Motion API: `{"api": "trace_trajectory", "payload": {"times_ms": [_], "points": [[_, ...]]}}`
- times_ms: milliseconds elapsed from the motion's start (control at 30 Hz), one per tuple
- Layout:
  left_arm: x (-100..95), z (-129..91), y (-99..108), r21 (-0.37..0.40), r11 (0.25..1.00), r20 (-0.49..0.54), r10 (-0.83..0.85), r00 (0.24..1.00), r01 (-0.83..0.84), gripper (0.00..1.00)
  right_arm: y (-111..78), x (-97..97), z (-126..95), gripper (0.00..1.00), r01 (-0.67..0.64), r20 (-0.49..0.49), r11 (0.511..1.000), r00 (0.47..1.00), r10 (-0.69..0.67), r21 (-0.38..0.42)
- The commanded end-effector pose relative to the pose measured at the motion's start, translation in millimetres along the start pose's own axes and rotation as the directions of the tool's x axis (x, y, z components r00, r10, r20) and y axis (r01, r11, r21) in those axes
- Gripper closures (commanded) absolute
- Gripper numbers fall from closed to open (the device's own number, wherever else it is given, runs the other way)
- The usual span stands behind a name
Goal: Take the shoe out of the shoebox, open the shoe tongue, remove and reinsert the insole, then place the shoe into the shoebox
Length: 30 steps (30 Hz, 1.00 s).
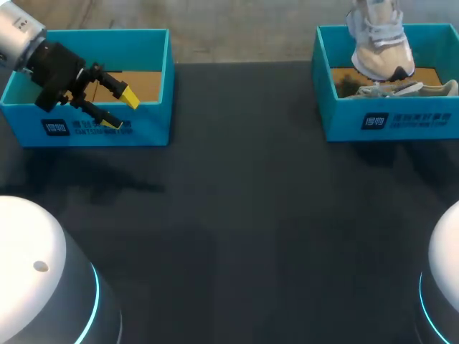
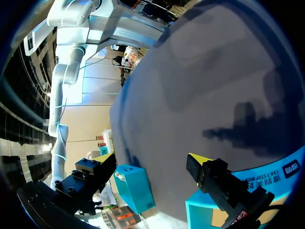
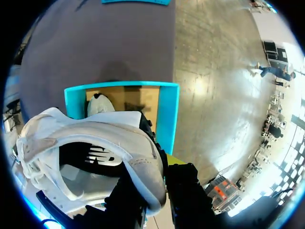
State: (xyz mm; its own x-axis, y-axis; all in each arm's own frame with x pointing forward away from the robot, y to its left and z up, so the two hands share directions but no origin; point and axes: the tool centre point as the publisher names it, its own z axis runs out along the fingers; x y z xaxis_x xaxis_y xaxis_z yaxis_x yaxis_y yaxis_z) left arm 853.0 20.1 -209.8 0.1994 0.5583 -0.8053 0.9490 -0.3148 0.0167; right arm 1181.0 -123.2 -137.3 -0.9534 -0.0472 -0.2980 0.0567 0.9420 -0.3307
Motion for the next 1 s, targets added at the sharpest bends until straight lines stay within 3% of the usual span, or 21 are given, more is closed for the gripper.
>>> {"api": "trace_trajectory", "payload": {"times_ms": [33,500,1000], "points": [[-0.2,0.3,-0.1,-0.001,1.000,-0.003,0.001,1.000,-0.001,0.00,-2.2,-8.5,1.4,1.00,0.003,-0.018,1.000,1.000,-0.003,0.007],[-0.2,0.3,-0.1,-0.001,1.000,-0.003,0.001,1.000,-0.001,0.00,-19.8,-23.4,22.2,1.00,-0.037,-0.055,0.999,0.998,0.038,0.028],[-0.2,0.3,-0.1,-0.001,1.000,-0.003,0.001,1.000,-0.001,0.00,-46.2,-18.6,31.3,1.00,-0.072,-0.086,0.997,0.994,0.072,-0.003]]}}
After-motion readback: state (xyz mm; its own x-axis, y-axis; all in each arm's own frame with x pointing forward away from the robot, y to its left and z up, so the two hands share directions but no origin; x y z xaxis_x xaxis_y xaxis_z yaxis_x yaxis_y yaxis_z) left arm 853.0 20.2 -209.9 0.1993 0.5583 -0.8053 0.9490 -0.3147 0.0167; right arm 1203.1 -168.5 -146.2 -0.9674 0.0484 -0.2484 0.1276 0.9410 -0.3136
